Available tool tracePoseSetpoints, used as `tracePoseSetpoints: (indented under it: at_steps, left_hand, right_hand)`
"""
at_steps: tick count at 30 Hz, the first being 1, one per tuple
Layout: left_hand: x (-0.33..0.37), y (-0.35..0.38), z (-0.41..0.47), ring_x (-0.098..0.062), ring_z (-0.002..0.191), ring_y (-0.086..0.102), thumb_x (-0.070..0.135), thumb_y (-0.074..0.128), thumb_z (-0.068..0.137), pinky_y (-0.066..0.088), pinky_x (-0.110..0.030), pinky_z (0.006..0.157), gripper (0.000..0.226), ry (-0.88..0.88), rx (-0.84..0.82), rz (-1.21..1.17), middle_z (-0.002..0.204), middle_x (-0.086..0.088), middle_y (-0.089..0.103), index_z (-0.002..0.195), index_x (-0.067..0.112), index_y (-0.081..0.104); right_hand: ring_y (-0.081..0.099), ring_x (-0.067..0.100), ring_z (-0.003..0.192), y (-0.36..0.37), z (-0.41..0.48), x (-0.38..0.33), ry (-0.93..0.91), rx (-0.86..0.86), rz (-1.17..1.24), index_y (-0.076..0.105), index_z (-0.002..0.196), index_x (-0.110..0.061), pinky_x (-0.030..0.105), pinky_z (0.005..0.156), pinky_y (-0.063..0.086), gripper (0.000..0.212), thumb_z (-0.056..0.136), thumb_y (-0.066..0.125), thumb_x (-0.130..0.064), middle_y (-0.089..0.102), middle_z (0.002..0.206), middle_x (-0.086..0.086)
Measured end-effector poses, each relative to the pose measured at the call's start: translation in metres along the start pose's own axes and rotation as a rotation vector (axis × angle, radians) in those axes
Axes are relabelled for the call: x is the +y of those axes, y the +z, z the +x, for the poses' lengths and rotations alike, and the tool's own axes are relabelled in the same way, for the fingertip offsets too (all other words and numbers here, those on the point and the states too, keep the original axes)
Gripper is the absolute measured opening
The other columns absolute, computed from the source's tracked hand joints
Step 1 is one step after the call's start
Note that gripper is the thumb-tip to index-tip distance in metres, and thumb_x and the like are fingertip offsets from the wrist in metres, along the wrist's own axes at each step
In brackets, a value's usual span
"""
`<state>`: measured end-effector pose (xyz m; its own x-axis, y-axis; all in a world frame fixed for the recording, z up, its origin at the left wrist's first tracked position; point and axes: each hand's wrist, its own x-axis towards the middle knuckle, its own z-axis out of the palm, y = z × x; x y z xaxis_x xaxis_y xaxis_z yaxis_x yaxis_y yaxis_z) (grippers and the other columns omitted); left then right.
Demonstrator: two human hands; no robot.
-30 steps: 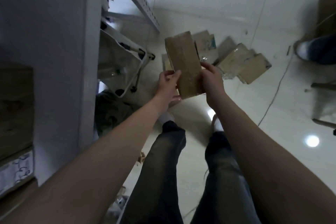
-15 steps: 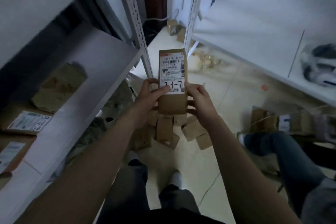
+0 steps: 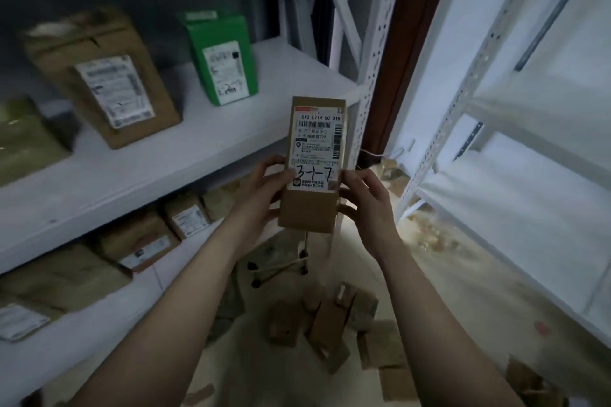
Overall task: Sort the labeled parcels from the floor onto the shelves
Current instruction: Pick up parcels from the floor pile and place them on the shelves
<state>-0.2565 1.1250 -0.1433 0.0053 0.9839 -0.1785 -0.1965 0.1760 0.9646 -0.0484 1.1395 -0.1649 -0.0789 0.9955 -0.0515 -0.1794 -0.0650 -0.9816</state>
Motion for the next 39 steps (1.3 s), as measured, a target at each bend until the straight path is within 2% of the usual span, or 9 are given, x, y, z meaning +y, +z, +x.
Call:
tracePoseSetpoints:
  at_steps: [3, 8, 14, 19, 22, 27, 34, 36, 39]
  left_hand:
    - [0.043, -0.041, -0.031, -0.023, 0.098, 0.076, 0.039, 0.072, 0.088, 0.06, -0.034, 0.068, 0.03, 0.093, 0.087, -0.023, 0.115, -0.001, 0.077, 0.115, 0.032, 0.06]
    - [0.094, -0.117, -0.082, -0.028, 0.11, 0.072, 0.03, 0.071, 0.095, 0.056, -0.048, 0.09, 0.032, 0.244, 0.237, 0.026, 0.12, -0.006, 0.074, 0.122, 0.023, 0.057]
    - [0.134, -0.224, -0.15, -0.021, 0.103, 0.071, 0.022, 0.072, 0.094, 0.056, -0.04, 0.082, 0.028, 0.339, 0.403, 0.078, 0.124, -0.013, 0.069, 0.117, 0.024, 0.057]
    - [0.141, -0.299, -0.19, -0.015, 0.1, 0.074, 0.02, 0.078, 0.089, 0.058, -0.032, 0.08, 0.032, 0.364, 0.506, 0.104, 0.115, -0.006, 0.075, 0.116, 0.021, 0.059]
    - [0.133, -0.333, -0.205, -0.011, 0.101, 0.074, 0.022, 0.075, 0.092, 0.06, -0.029, 0.079, 0.03, 0.382, 0.561, 0.145, 0.118, 0.0, 0.074, 0.116, 0.023, 0.057]
    - [0.115, -0.375, -0.217, -0.015, 0.106, 0.073, 0.021, 0.073, 0.094, 0.06, -0.042, 0.092, 0.03, 0.354, 0.63, 0.134, 0.126, 0.004, 0.072, 0.116, 0.026, 0.053]
    - [0.098, -0.421, -0.238, -0.019, 0.102, 0.074, 0.01, 0.079, 0.087, 0.063, -0.044, 0.085, 0.034, 0.303, 0.662, 0.138, 0.125, 0.003, 0.07, 0.106, 0.018, 0.052]
    - [0.092, -0.433, -0.243, -0.013, 0.096, 0.076, 0.005, 0.078, 0.087, 0.064, -0.035, 0.076, 0.035, 0.315, 0.677, 0.138, 0.126, 0.0, 0.07, 0.106, 0.015, 0.051]
    - [0.081, -0.449, -0.249, -0.006, 0.092, 0.075, 0.003, 0.078, 0.086, 0.06, -0.024, 0.064, 0.036, 0.32, 0.719, 0.137, 0.128, 0.0, 0.068, 0.107, 0.015, 0.051]
  right_hand:
    - [0.074, 0.025, 0.096, 0.061, 0.003, -0.021, -0.069, -0.104, -0.007, 0.068, 0.08, -0.029, 0.032, 0.075, 0.059, 0.021, 0.092, 0.069, -0.046, 0.076, 0.104, 0.012]
    - [0.074, 0.028, 0.103, 0.164, 0.005, -0.045, -0.194, -0.243, -0.001, 0.071, 0.102, -0.014, 0.033, 0.08, 0.06, 0.037, 0.088, 0.07, -0.049, 0.076, 0.114, 0.015]
    - [0.071, 0.037, 0.109, 0.291, -0.013, -0.041, -0.283, -0.415, -0.029, 0.067, 0.121, 0.001, 0.044, 0.084, 0.061, 0.035, 0.098, 0.065, -0.026, 0.073, 0.12, 0.018]
    - [0.07, 0.024, 0.118, 0.372, -0.035, -0.035, -0.289, -0.542, -0.115, 0.065, 0.135, -0.01, 0.043, 0.092, 0.061, 0.045, 0.094, 0.071, -0.027, 0.072, 0.128, 0.005]
    - [0.065, 0.022, 0.126, 0.407, -0.043, -0.022, -0.283, -0.605, -0.179, 0.057, 0.143, -0.011, 0.049, 0.099, 0.059, 0.053, 0.094, 0.076, -0.012, 0.066, 0.138, 0.007]
    - [0.069, 0.025, 0.119, 0.453, -0.058, -0.001, -0.219, -0.606, -0.19, 0.055, 0.138, -0.008, 0.055, 0.099, 0.058, 0.051, 0.092, 0.074, 0.0, 0.067, 0.134, 0.013]
    - [0.072, 0.036, 0.111, 0.491, -0.075, 0.023, -0.167, -0.628, -0.211, 0.055, 0.126, -0.002, 0.04, 0.089, 0.063, 0.046, 0.086, 0.072, 0.013, 0.071, 0.123, 0.024]
    - [0.073, 0.034, 0.108, 0.502, -0.08, 0.032, -0.152, -0.635, -0.253, 0.056, 0.115, -0.011, 0.043, 0.088, 0.063, 0.041, 0.085, 0.073, 0.012, 0.074, 0.119, 0.018]
    - [0.075, 0.021, 0.096, 0.516, -0.089, 0.05, -0.12, -0.625, -0.336, 0.058, 0.103, -0.024, 0.038, 0.075, 0.061, 0.033, 0.087, 0.078, -0.002, 0.077, 0.113, 0.0]
